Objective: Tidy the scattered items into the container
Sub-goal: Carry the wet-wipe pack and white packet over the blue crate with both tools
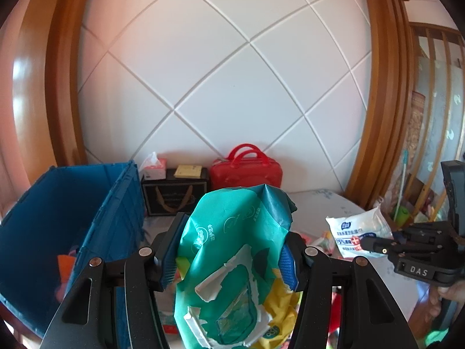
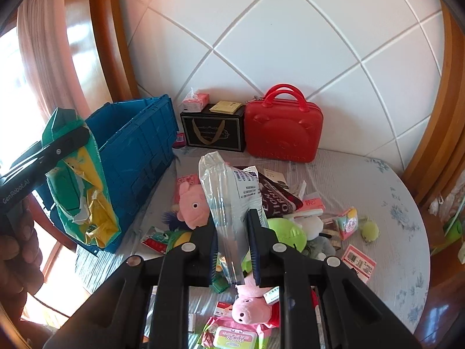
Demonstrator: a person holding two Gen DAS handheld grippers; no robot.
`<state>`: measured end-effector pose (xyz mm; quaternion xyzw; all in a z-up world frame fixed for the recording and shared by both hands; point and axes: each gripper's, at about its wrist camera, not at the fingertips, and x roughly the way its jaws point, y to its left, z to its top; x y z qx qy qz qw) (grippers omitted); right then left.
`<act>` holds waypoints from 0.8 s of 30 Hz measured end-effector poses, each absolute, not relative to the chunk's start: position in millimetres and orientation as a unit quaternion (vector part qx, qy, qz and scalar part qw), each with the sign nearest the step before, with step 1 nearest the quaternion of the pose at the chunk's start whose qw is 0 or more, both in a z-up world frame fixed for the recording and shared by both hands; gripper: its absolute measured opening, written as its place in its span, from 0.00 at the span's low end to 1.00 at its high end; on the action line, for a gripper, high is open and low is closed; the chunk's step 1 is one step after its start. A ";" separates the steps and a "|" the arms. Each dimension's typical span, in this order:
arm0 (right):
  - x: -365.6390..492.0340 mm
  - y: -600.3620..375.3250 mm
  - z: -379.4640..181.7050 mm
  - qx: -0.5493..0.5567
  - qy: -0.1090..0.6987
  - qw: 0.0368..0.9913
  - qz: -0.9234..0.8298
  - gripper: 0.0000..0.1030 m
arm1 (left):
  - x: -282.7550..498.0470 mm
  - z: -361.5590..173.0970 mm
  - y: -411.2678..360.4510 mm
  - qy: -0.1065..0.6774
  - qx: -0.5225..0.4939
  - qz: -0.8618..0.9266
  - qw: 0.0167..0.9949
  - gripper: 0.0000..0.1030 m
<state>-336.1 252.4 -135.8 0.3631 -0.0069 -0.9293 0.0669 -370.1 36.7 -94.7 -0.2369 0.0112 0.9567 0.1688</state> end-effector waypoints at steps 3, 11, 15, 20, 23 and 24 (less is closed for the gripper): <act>-345.8 232.1 -132.1 0.357 -0.002 0.078 -0.931 0.17 | -374.3 -97.4 15.9 0.008 -0.236 0.959 0.158 0.54; -370.7 159.0 -125.7 0.354 0.035 0.127 -0.926 0.17 | -388.1 -94.5 -49.0 -0.012 -0.223 0.967 0.123 0.54; -381.8 119.3 -120.8 0.350 0.056 0.150 -0.923 0.17 | -389.8 -90.7 -82.9 -0.022 -0.215 0.970 0.107 0.54; -392.5 73.3 -115.4 0.347 0.071 0.176 -0.919 0.17 | -391.0 -85.0 -124.0 -0.032 -0.209 0.974 0.086 0.54; -400.2 45.9 -109.3 0.343 0.070 0.190 -0.917 0.17 | -390.6 -81.4 -150.6 -0.037 -0.208 0.975 0.072 0.54; -402.5 36.3 -107.5 0.341 0.072 0.193 -0.917 0.17 | -389.6 -80.3 -158.1 -0.038 -0.207 0.975 0.066 0.54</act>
